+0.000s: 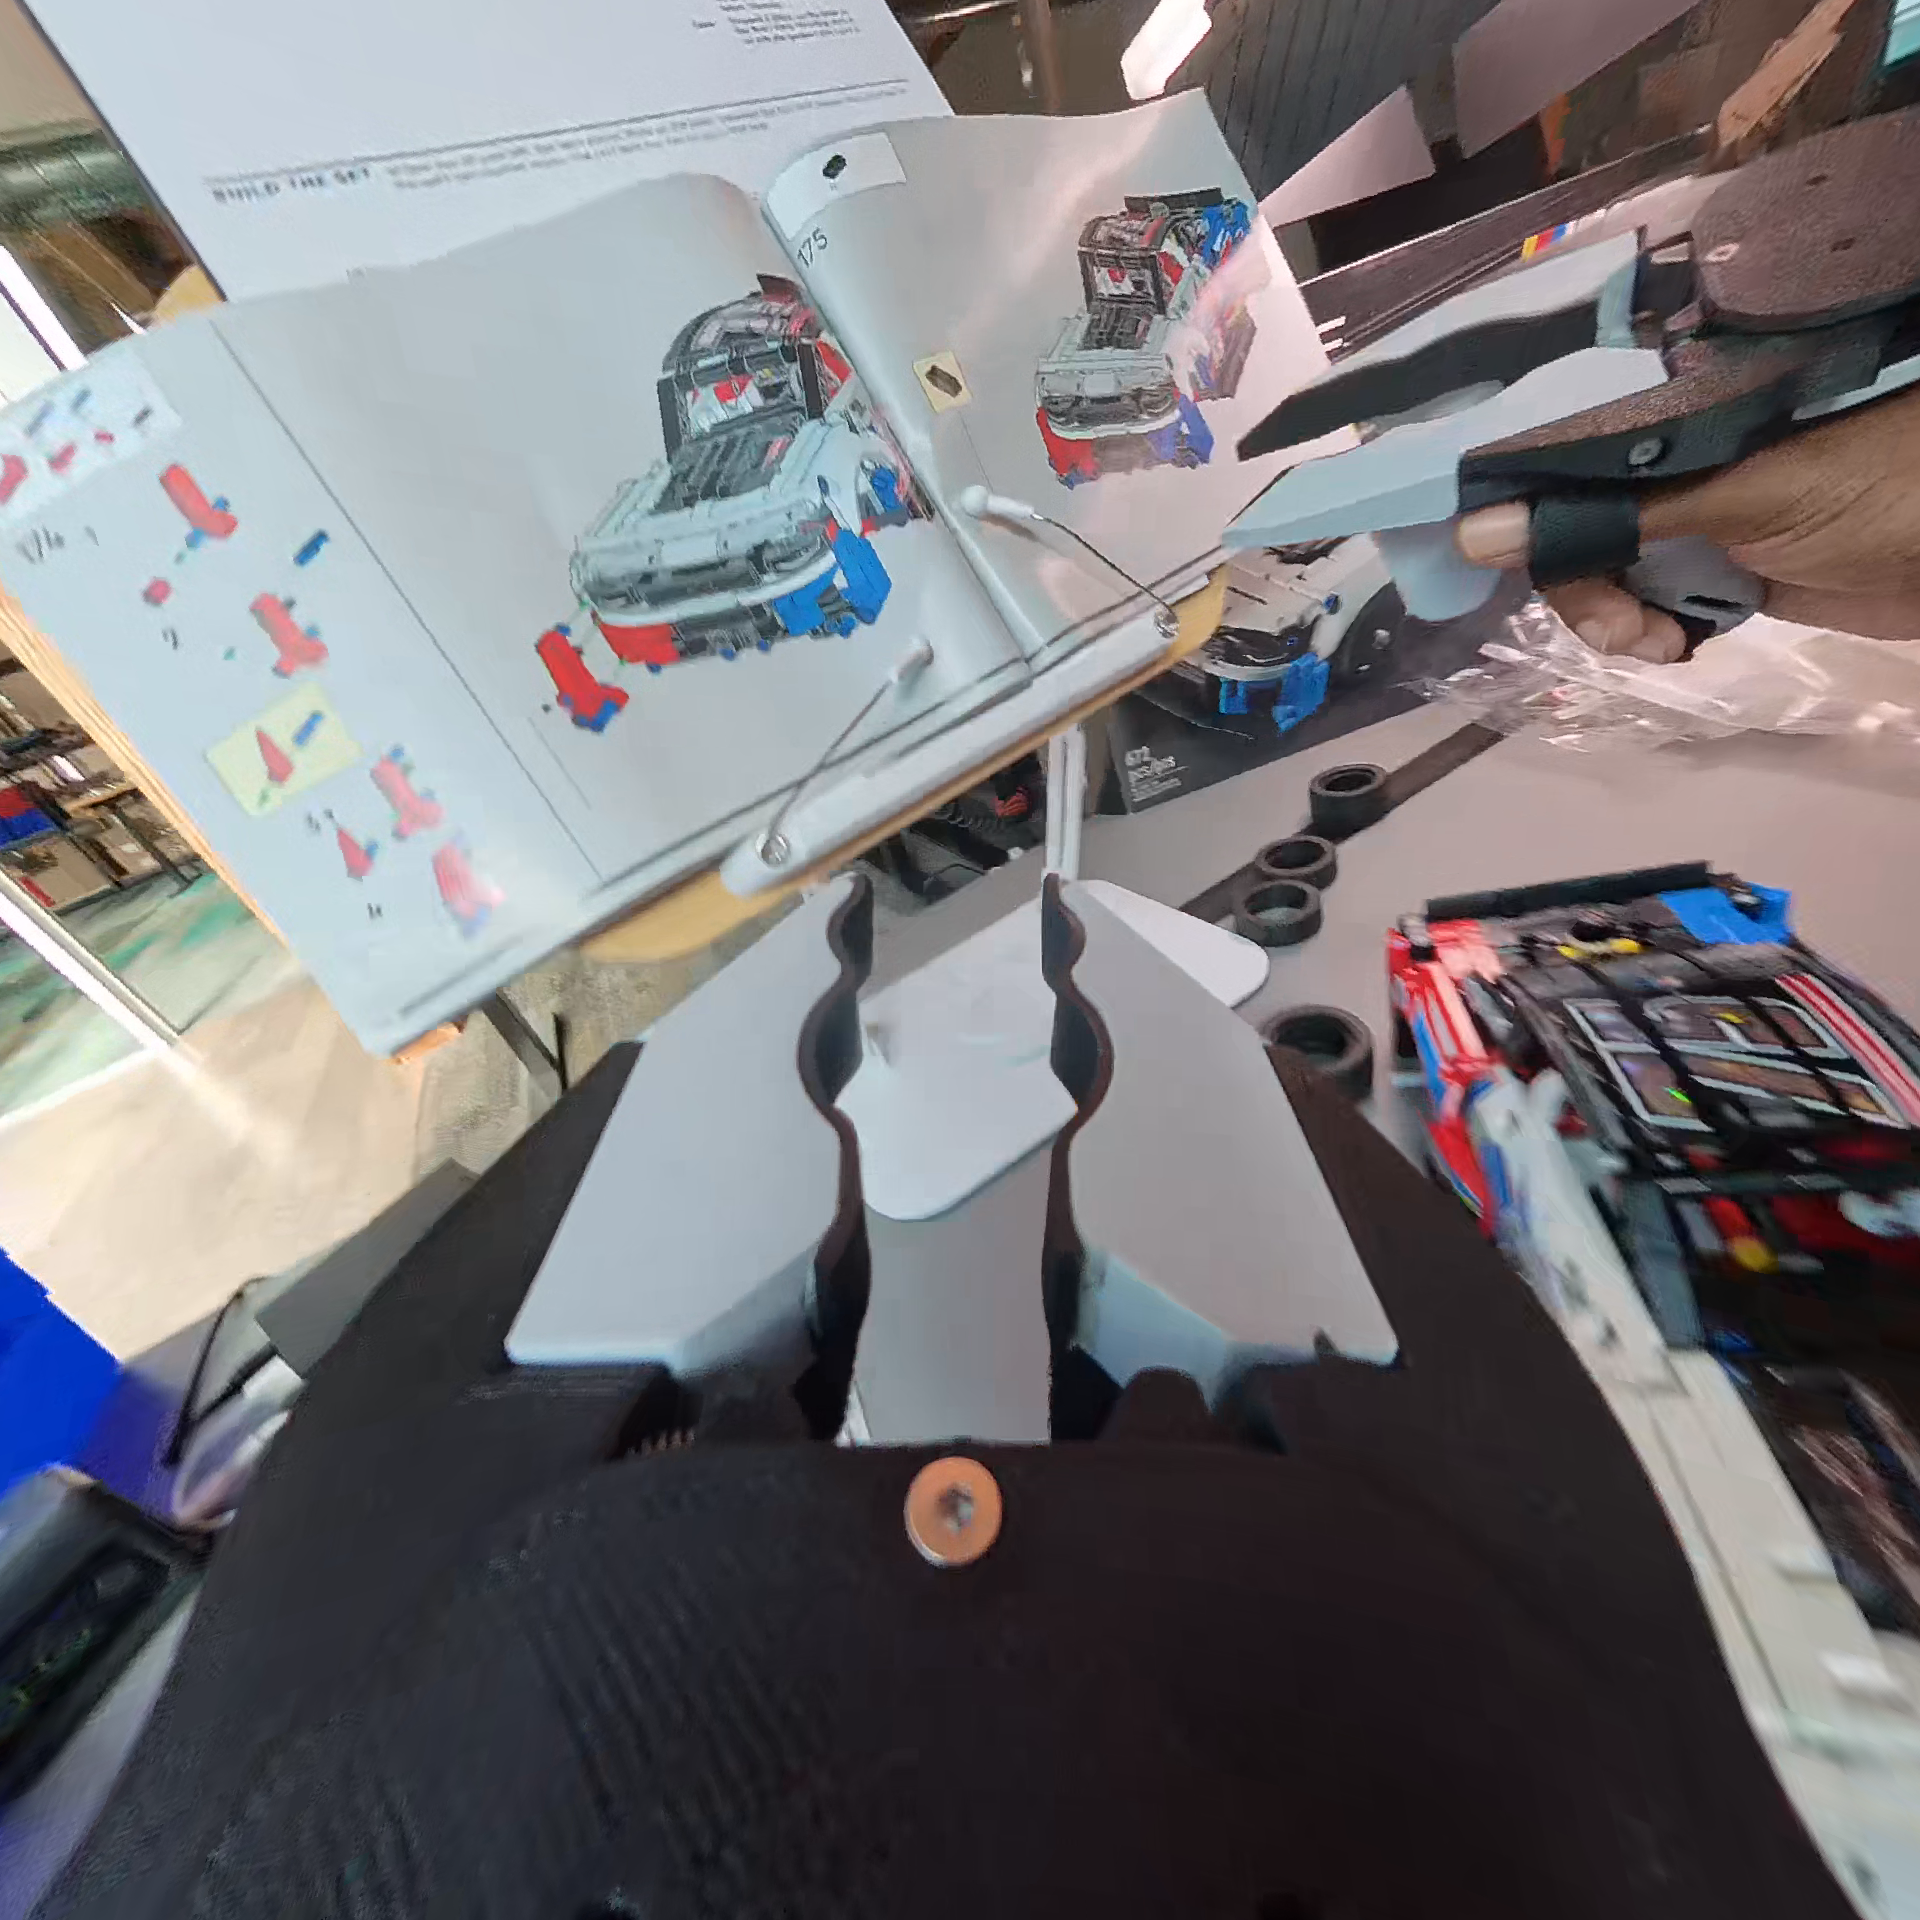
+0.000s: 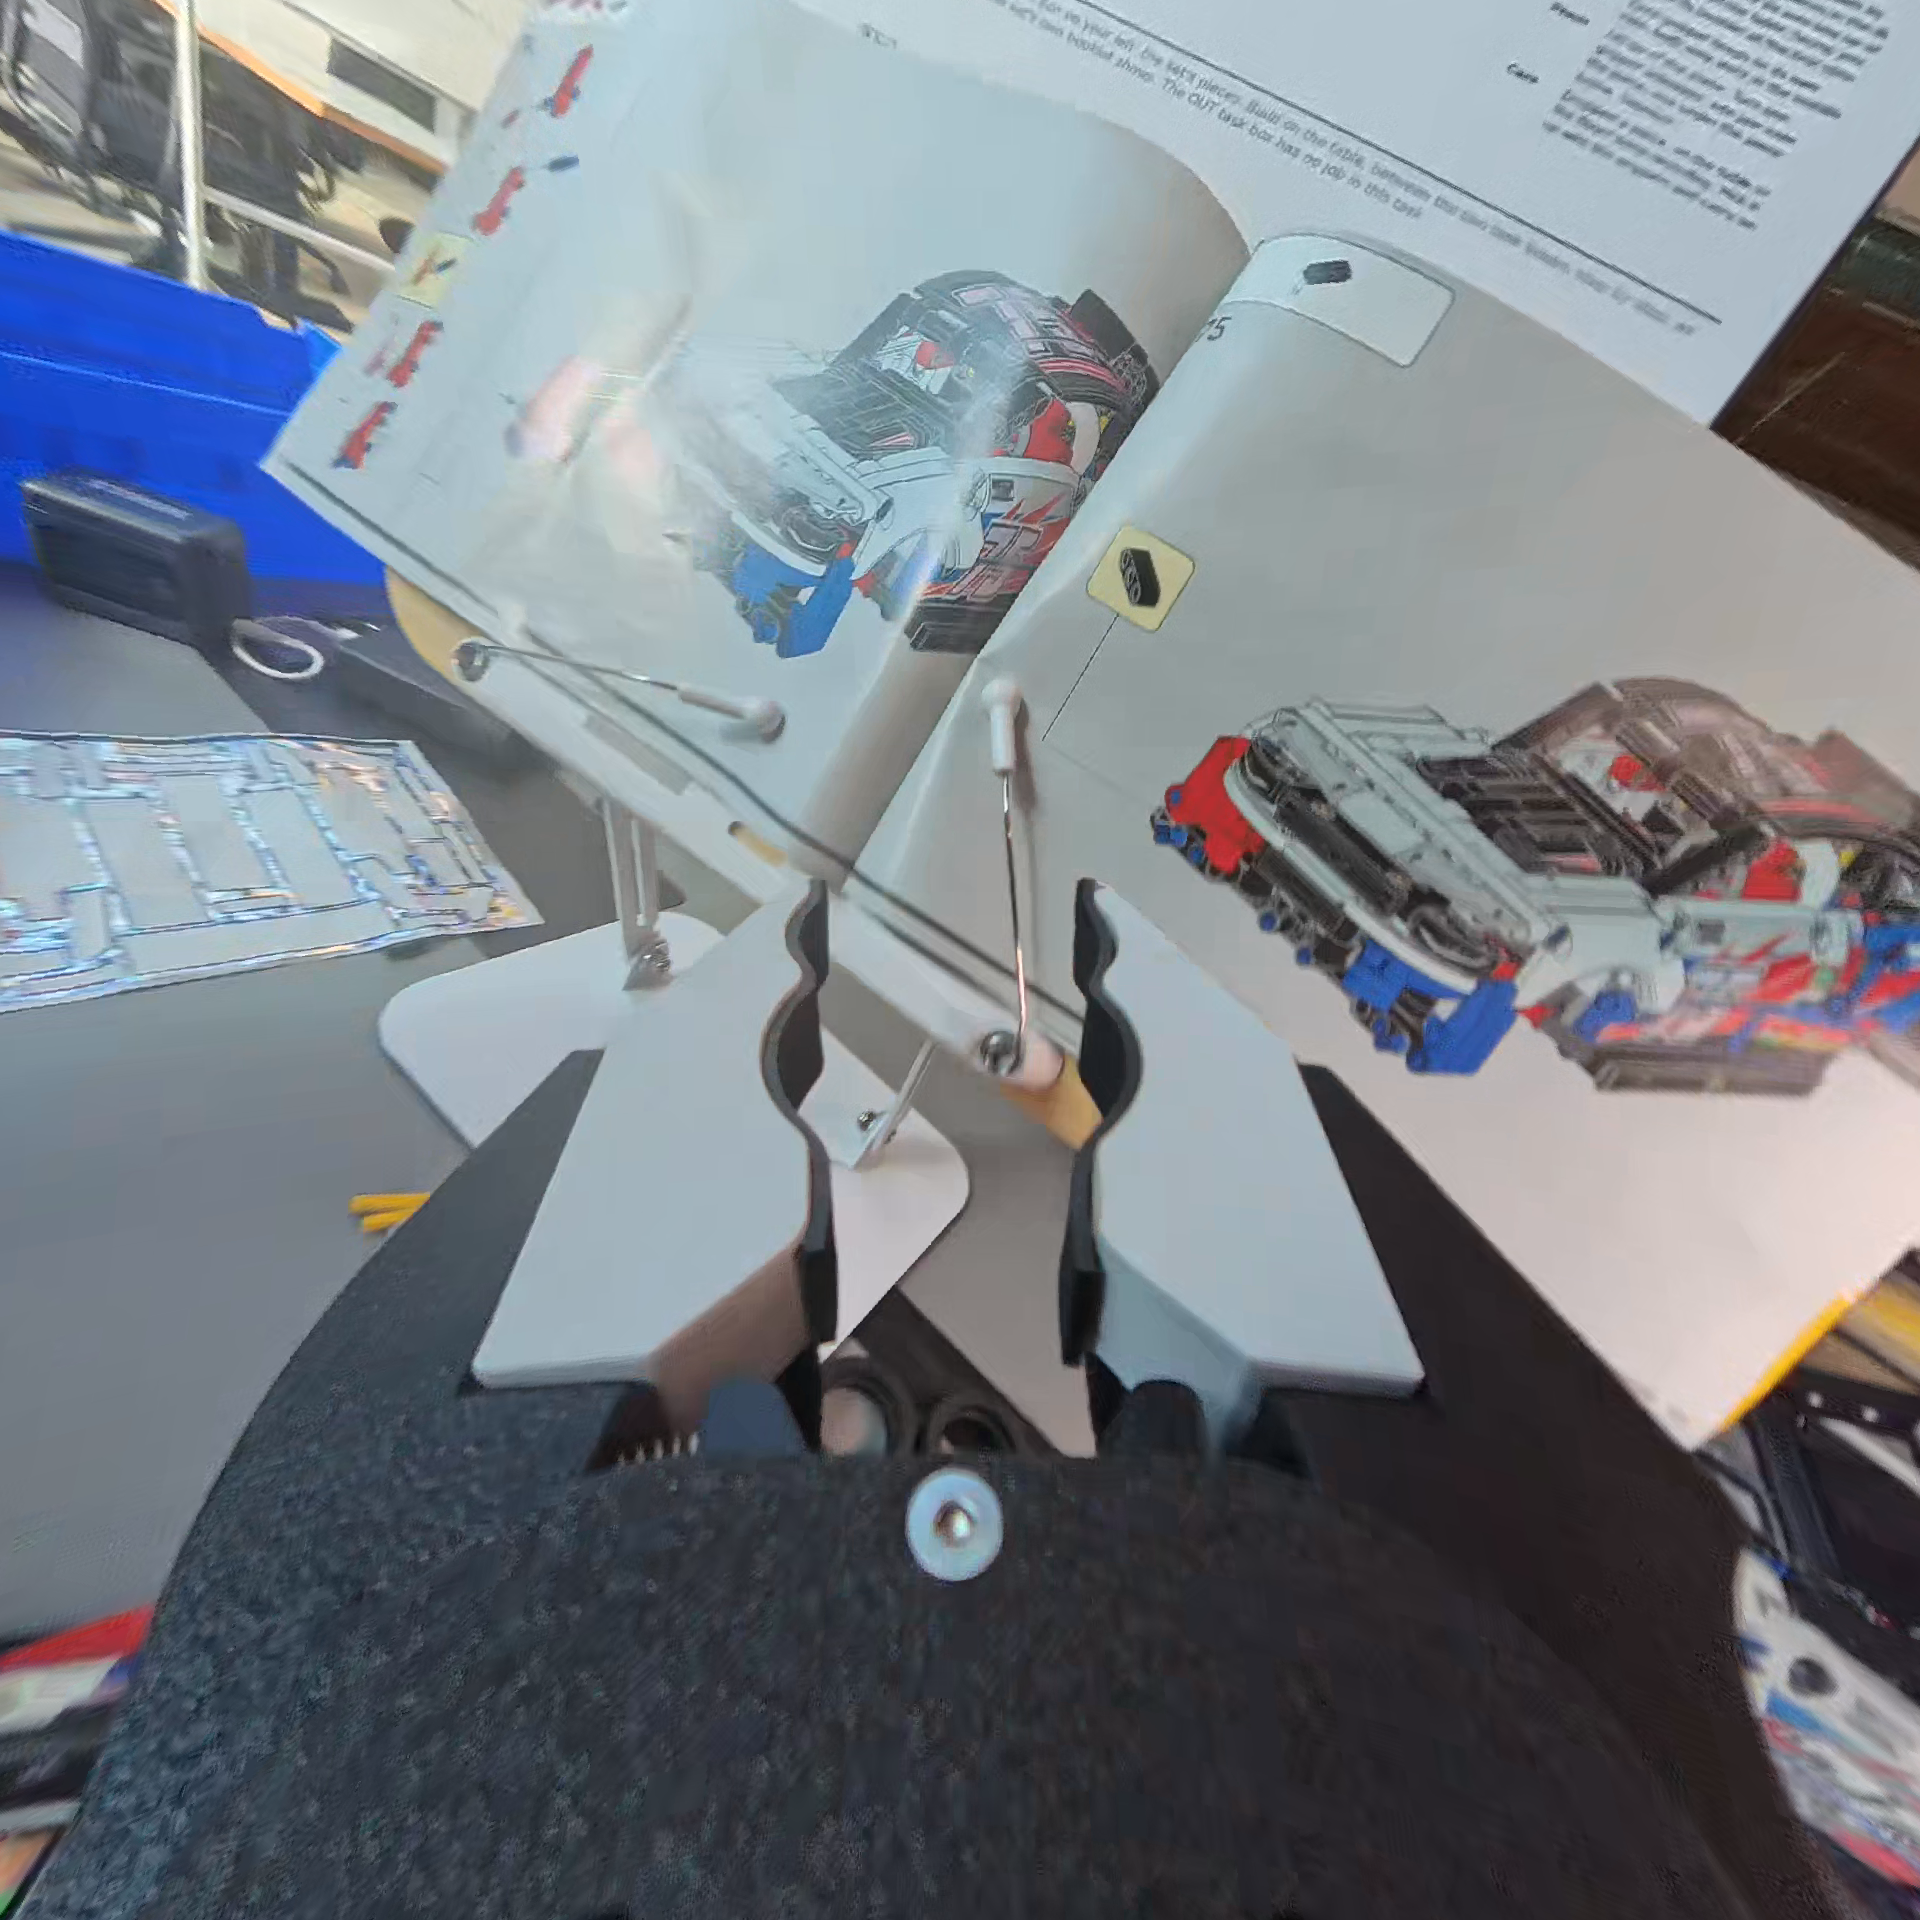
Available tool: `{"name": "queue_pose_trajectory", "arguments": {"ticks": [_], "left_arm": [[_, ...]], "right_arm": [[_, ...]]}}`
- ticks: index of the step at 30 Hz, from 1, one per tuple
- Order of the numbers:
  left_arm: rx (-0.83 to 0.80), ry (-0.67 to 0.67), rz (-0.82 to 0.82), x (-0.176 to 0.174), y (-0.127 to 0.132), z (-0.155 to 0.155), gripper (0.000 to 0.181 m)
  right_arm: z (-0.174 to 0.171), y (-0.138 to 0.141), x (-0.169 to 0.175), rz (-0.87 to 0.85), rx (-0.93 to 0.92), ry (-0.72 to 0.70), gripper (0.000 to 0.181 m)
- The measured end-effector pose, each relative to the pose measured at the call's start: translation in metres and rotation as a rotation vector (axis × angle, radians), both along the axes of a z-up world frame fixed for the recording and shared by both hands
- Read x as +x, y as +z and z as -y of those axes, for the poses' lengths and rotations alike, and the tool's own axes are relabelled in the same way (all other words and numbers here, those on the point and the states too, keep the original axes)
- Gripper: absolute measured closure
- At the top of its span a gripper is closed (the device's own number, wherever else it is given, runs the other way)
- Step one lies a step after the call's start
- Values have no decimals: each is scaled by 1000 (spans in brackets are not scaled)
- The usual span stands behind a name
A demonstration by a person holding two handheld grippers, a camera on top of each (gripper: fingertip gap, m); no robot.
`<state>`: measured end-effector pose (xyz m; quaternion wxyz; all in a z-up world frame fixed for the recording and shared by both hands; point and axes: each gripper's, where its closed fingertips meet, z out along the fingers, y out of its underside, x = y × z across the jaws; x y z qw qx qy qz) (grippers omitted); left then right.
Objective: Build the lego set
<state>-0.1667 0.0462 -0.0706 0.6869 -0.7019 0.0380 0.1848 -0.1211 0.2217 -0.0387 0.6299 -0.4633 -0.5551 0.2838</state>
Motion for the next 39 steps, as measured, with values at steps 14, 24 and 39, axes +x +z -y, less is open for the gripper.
{"name": "queue_pose_trajectory", "arguments": {"ticks": [14, 24, 39], "left_arm": [[-117, 162, -183, -82, 17, -117, 181], [268, 209, 611, -122, 7, -64, 177], [-98, -33, 148, 6, 41, -137, 170]], "right_arm": [[-97, -58, 34, 27, -351, -187, 172], [-40, -9, 7, -4, -248, -9, 149], [-76, -61, 25, -106, -799, 13, 155]]}}
